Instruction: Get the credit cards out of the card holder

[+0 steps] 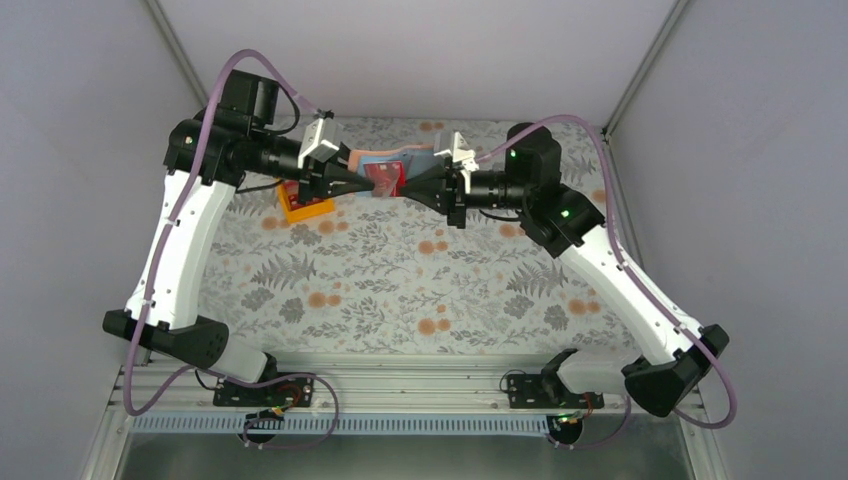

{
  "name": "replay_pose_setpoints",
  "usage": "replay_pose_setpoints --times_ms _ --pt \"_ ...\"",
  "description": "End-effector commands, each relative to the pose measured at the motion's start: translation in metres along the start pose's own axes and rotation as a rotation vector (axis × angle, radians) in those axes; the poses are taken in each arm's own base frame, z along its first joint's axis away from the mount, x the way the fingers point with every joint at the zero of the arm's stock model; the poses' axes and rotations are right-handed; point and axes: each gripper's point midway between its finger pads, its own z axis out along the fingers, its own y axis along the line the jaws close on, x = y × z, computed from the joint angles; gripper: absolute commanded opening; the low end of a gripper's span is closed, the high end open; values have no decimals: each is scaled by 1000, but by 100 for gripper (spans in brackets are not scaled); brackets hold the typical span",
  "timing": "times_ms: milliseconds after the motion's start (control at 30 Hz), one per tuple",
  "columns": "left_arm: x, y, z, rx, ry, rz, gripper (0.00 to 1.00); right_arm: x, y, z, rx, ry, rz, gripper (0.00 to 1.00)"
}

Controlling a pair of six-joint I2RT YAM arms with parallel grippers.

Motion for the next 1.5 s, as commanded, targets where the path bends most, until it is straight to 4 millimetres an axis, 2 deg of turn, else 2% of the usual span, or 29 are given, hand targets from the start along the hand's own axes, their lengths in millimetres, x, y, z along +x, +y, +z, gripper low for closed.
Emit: replay_pose_setpoints --times_ms 0,200,367,633,733,800,900,1000,1067,1167,1333,1400,1467 --pt "-9 -10 0 33 -45 22 23 -13 -11 -19 115 -35 -25 4" --pt "-9 -10 0 34 -45 20 23 -18 -12 -27 143 -22 -18 4" --pt "-9 -6 -1 9 -33 18 3 -14 -21 -32 199 2 -10 4" --pt "-10 10 -13 -47 -47 -22 2 -2 -43 -60 350 26 19 4" --pt "0 23 -16 -85 -43 -68 2 -2 -50 -72 407 26 33 4" --pt "28 44 -11 -136 -13 -199 2 -8 -56 -82 460 15 38 4" --pt "106 67 11 -137 31 -474 2 -24 -52 -93 479 -25 37 4" --pt "185 65 41 -74 112 -659 3 -37 -50 -95 466 -50 54 4" --pt "224 55 61 -21 160 -743 2 -38 -53 -93 463 -44 79 4" --pt "258 37 84 73 156 -852 2 -31 -58 -87 449 -23 114 4" --pt "328 35 99 40 270 -981 3 -12 -66 -73 399 13 189 4" --pt "355 37 99 2 339 -1021 16 -4 -69 -67 379 27 221 4" --pt "372 42 96 -19 376 -1060 32 3 -71 -63 365 41 246 4"
